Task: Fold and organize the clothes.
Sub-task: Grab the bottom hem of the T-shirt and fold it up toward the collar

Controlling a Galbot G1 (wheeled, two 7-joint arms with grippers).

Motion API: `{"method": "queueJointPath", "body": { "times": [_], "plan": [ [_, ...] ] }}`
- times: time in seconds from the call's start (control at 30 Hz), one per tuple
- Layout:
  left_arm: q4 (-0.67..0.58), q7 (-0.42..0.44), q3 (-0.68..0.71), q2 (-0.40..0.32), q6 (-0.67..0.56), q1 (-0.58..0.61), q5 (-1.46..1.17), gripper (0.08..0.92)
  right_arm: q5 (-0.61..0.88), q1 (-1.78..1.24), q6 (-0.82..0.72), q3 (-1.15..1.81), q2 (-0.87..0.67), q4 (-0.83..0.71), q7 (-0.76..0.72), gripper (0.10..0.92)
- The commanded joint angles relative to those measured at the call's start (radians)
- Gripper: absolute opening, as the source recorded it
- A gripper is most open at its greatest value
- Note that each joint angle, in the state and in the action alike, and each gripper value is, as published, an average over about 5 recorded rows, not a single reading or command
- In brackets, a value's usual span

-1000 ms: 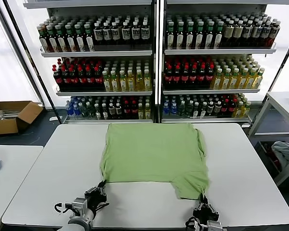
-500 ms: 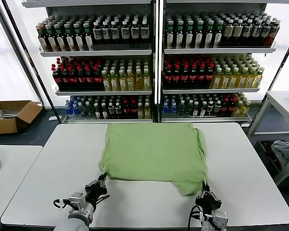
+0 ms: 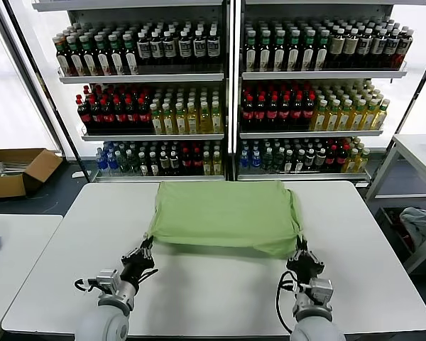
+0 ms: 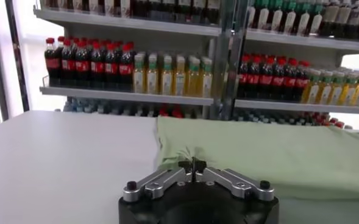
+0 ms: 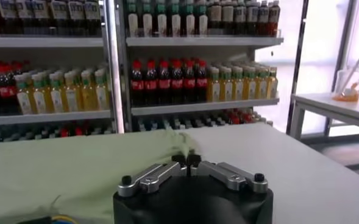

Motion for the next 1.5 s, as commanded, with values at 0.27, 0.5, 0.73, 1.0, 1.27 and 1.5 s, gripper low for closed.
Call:
{"method": "queueJointPath", "body": {
  "times": [0.27,0.5,0.73,1.0,1.27,1.5],
  "plan": [
    [0.163,-0.005,0.039,0.004,-0.03,-0.168,-0.039,0.084,-0.034,0.251,-0.032,-0.025,-0.01,-0.216,-0.015,0.108],
    [0.241,-0.007,0.063,0.003,-0.023,-0.228,-0.038,0.084,-0.032,0.341,-0.055,-0.035,-0.014,-0.318,-0.023,0.108],
    [0.304,-0.01,0.072,0.008,-0.012,-0.272,-0.036,0.084,-0.036,0.375,-0.082,-0.052,-0.004,-0.375,-0.036,0.108],
    [0.284,-0.036,0.08,0.008,0.026,-0.288,-0.02,0.089,-0.062,0.438,-0.153,-0.1,0.009,-0.422,-0.025,0.14],
    [0.215,-0.079,0.062,0.009,0.073,-0.258,-0.014,0.278,0.126,0.468,-0.239,-0.091,0.062,-0.381,0.156,0.366],
    [0.125,-0.096,0.056,0.01,0.133,-0.209,0.001,0.477,0.129,0.407,-0.24,-0.077,0.027,-0.29,0.182,0.565]
  ]
}}
